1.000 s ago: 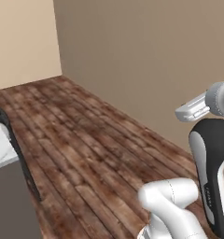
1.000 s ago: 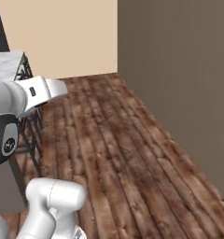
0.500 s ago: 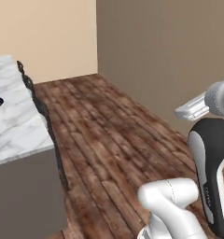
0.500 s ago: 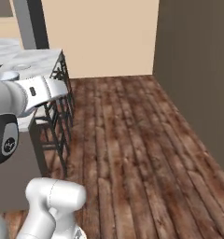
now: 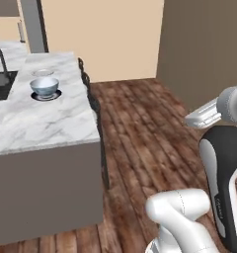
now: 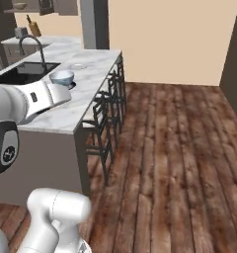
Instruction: Move the bowls from the cabinet to the plates on the dining table.
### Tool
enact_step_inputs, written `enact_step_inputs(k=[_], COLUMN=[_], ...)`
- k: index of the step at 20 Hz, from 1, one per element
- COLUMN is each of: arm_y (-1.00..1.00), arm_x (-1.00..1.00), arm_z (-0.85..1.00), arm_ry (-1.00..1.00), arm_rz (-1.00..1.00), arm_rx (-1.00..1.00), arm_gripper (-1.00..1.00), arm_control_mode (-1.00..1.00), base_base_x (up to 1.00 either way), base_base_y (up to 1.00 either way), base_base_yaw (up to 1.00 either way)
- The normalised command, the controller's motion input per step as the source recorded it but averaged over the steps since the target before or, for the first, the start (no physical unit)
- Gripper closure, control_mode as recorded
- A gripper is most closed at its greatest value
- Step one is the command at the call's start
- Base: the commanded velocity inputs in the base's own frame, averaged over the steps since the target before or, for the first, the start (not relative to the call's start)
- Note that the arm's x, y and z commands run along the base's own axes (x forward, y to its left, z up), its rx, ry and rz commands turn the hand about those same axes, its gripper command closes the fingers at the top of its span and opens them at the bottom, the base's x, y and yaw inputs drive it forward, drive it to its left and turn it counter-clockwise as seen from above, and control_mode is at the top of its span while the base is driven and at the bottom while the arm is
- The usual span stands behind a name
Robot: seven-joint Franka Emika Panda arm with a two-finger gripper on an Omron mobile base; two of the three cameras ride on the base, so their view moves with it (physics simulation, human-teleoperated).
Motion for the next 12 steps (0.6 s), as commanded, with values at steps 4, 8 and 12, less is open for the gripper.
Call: enact_step_inputs(k=[4,8,12], arm_y=[0.00,0.00,0.00], arm_x=[0.00,0.00,0.00], arm_z=[0.00,0.00,0.00], arm_ry=[0.00,0.00,0.00], arm_rz=[0.00,0.00,0.00], arm_rx=[0.00,0.00,0.00], arm_gripper=[-1.00,-1.00,-1.00], arm_control_mode=[1.00,1.00,1.00], base_base_x=[-0.07,0.35,0.25], base_base_y=[0.35,0.30,0.39], base_base_yaw=[0.42,0.29,0.29])
